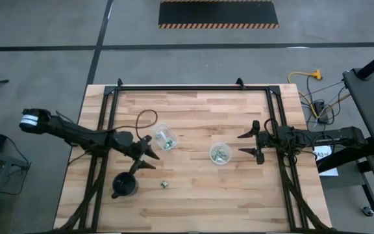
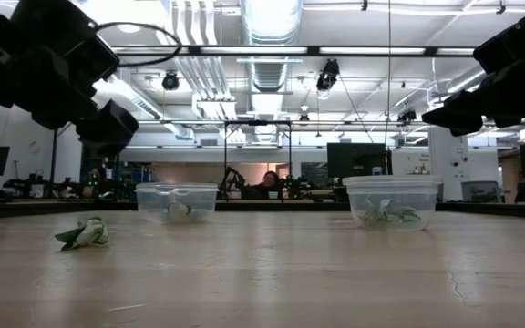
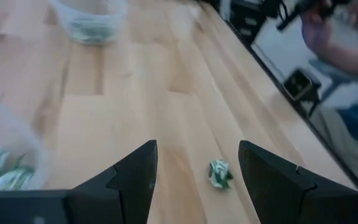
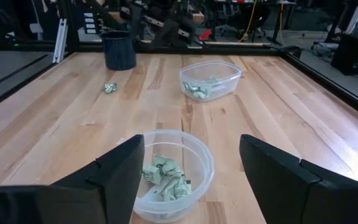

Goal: Pick and place Stevia / Truvia into bins
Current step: Put the green stevia packet into the left transparent container

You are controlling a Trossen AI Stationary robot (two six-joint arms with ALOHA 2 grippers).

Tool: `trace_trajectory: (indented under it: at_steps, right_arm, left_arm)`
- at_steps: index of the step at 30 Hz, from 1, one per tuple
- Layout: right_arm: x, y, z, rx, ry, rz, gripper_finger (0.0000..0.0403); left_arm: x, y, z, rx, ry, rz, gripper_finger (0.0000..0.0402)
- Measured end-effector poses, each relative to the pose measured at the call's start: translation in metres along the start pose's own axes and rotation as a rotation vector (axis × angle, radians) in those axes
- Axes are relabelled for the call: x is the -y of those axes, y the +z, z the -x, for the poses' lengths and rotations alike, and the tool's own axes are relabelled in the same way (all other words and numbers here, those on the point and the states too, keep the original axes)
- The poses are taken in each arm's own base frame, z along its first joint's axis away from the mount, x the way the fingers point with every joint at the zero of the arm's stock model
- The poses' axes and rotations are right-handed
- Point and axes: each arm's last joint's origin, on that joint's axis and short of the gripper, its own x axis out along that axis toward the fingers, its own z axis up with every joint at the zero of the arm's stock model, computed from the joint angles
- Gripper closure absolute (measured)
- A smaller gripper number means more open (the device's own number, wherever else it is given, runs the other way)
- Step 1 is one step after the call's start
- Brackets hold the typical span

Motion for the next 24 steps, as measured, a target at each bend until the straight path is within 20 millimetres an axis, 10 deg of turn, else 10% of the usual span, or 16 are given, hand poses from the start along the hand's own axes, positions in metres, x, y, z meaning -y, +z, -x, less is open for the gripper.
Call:
trace_trajectory:
  at_steps: [24]
  right_arm:
    - [0.0,0.0,0.0,0.0,0.0,0.001,0.0144]
  left_arm:
    - [0.037,0.023,-0.085,-0.432,0.071,-0.204,0.0193]
